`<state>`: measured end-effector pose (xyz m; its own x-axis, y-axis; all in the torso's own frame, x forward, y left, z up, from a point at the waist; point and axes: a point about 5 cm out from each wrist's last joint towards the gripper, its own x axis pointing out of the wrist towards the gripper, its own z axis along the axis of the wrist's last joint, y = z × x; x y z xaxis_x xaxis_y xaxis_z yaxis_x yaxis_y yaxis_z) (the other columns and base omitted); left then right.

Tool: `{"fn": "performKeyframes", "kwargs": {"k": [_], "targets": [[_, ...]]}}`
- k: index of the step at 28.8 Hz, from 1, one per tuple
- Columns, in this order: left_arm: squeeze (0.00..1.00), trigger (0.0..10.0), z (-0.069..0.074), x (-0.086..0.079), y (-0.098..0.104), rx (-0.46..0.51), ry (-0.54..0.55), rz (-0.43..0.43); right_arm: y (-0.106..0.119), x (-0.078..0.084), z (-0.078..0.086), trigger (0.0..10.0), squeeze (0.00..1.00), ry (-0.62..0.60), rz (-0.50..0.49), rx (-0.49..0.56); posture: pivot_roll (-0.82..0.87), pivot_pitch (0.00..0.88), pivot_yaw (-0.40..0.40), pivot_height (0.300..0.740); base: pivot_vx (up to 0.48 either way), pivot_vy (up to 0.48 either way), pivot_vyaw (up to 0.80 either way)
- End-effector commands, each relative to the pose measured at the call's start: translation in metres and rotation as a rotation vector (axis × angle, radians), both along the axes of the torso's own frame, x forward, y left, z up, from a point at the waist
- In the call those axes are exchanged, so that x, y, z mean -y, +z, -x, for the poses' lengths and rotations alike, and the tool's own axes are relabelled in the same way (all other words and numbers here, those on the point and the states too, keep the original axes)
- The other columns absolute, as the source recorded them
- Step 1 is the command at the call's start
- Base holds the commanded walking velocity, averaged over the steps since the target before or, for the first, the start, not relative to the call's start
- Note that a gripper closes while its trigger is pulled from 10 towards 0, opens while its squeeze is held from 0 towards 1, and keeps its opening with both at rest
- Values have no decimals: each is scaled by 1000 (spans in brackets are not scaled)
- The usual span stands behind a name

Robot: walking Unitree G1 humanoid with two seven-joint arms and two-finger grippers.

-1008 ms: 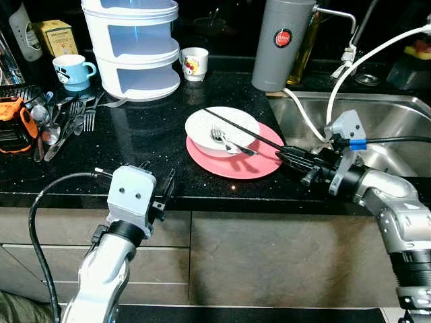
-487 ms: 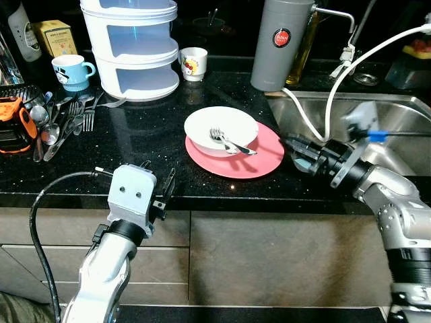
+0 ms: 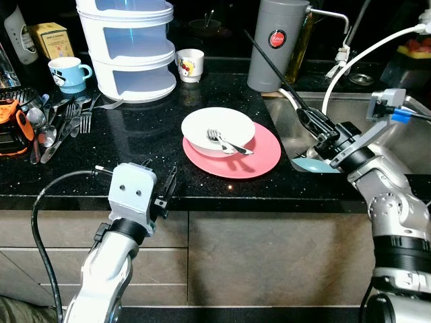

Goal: Kitchen organization

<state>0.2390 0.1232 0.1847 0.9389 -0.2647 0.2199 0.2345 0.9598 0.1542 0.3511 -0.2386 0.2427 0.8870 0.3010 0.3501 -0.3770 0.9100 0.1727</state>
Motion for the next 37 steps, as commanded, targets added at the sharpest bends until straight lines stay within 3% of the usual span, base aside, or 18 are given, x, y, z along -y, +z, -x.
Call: {"fn": "performKeyframes", "kwargs": {"k": [1,5,8,15,23,29,33,37], "targets": [[0,10000,0,4,-5,-18,-12,9,-3,8,-3,10000,0,-77,-10,-22,116,0,-3,740,0,0,0],[0,10000,0,9,-6,-22,-28,24,-9,7,-9,10000,0,-132,-26,-69,107,0,-2,740,0,0,-200],[0,10000,1,12,-7,-25,-41,40,-11,-13,-10,10000,0,-103,-48,-61,86,0,7,740,0,0,-800],[0,10000,-6,14,-4,-11,-51,39,-11,-34,-14,10000,0,-74,-65,-52,74,0,12,740,0,0,-800],[0,10000,-9,16,-4,-7,-55,37,-19,-58,-13,10000,0,-72,-3,-69,69,0,11,740,0,0,0],[0,10000,-10,18,-3,-3,-56,39,-17,-65,-17,10000,0,-94,41,-70,78,0,12,740,0,0,0],[0,10000,-10,18,-3,-1,-59,35,-16,-67,-21,10000,0,-144,101,-77,89,0,9,740,0,0,0],[0,10000,-9,17,-2,2,-54,32,-24,-66,-26,10000,0,-250,298,-130,104,0,1,740,0,0,0]]}}
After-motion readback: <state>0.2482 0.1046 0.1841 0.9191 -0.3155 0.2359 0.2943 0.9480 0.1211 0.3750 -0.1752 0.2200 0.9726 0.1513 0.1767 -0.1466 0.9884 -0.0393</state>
